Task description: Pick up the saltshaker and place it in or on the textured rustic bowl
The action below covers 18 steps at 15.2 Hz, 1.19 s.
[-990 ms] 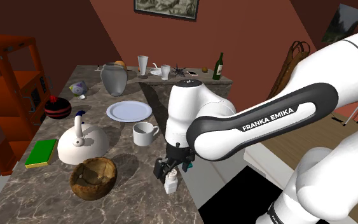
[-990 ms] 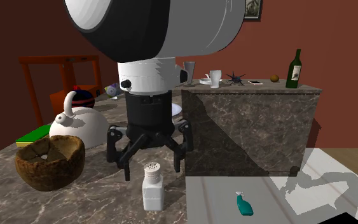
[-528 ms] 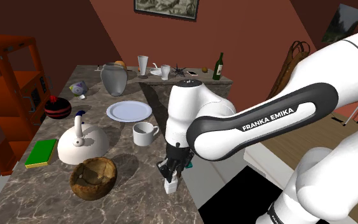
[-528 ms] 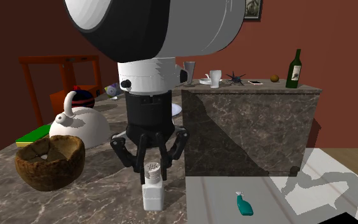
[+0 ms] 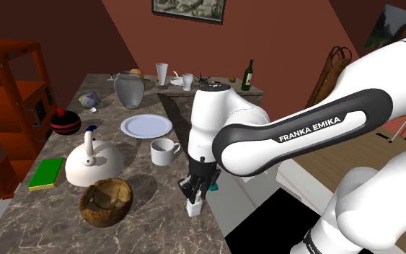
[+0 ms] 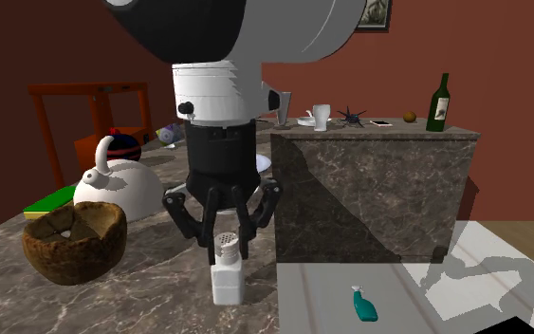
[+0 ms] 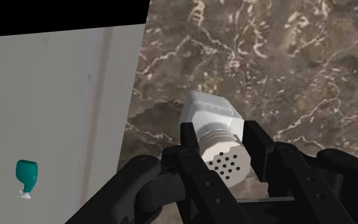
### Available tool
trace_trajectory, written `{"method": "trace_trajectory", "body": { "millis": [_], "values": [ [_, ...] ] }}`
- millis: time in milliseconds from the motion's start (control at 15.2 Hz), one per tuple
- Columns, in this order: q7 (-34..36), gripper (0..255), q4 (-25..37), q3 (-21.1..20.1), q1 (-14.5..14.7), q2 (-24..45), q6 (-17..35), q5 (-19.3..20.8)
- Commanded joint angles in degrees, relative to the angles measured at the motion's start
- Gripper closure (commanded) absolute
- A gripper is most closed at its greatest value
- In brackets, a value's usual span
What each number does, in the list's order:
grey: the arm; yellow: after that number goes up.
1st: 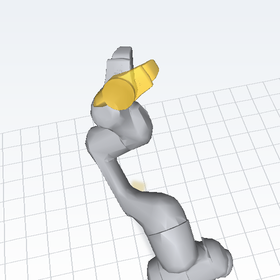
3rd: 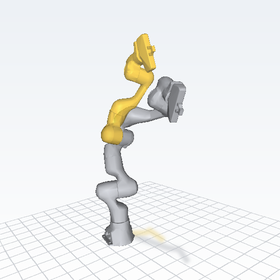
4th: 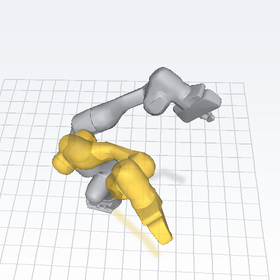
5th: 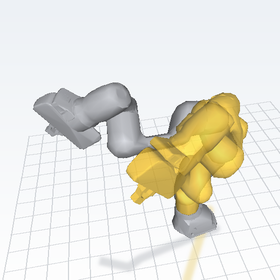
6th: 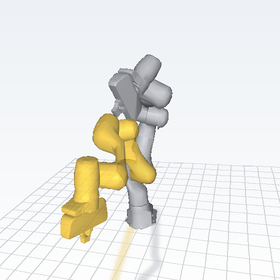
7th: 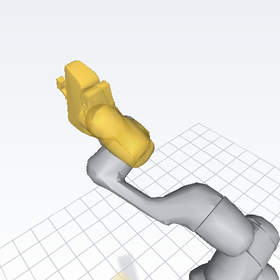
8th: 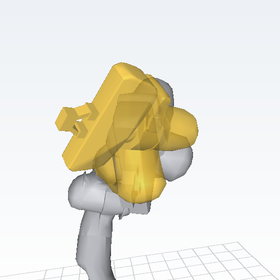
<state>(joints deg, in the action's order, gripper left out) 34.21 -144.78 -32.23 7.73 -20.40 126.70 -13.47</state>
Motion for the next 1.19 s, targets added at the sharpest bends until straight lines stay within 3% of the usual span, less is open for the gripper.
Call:
{"method": "trace_trajectory", "body": {
  "millis": [0, 1122],
  "values": [
    [-0.3, 255, 0.9, 0.5, 0.1, -1.0, -1.9, -0.1],
    [-1.0, 255, 10.1, 3.7, 0.3, -6.3, -16.2, 0.2]
  ]
}}
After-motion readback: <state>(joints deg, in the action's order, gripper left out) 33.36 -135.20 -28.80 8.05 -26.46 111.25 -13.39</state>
